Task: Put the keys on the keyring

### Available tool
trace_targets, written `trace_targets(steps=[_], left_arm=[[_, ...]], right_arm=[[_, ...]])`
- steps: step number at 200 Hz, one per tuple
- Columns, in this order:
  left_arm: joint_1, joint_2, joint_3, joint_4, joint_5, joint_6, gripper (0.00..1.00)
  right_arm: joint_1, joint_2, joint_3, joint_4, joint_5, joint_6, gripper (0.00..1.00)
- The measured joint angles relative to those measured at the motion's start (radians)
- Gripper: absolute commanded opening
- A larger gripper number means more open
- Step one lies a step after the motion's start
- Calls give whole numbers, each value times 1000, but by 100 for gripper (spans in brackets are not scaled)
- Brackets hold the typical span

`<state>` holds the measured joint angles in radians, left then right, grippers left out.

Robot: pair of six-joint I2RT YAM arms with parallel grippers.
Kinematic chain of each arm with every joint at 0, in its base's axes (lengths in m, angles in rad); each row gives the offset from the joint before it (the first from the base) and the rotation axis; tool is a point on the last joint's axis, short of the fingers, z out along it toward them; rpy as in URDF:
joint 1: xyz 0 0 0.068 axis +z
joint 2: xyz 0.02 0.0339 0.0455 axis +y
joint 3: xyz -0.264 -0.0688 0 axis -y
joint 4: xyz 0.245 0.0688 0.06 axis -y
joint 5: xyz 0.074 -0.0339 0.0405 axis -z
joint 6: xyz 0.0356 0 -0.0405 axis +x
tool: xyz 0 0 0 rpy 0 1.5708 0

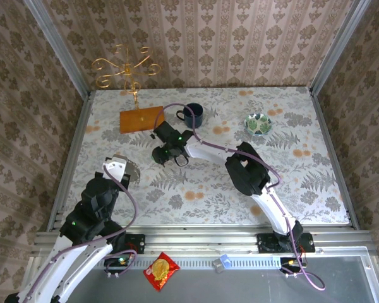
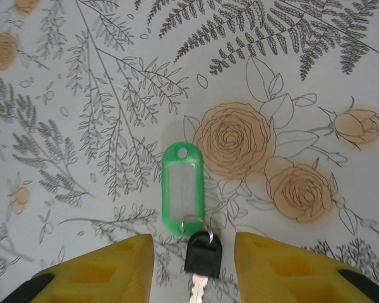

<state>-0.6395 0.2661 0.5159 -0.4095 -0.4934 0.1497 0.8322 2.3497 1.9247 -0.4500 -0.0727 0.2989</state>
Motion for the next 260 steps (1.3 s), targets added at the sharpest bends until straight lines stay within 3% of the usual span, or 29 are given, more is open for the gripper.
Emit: trace_targets(steps=[54,99,176,193,227,260], left_arm=[[0,0,-2,-3,13,0,0],[0,0,-12,-4,19,0,0],[0,0,-12,-3,26,0,0],[0,0,-12,-3,29,0,0],[0,0,-12,-3,50,0,0],[0,13,-11,0,103,0,0]], right_arm=[[14,89,122,-82,37,-42,39],[41,116,145,-111,41,-84,32],[46,113,153,-137,43,-116,2],[46,98,147,-138,43,-117,0],[46,-3,0,-135,43,-118,0],[46,-221,-264,-108,53,-117,0]])
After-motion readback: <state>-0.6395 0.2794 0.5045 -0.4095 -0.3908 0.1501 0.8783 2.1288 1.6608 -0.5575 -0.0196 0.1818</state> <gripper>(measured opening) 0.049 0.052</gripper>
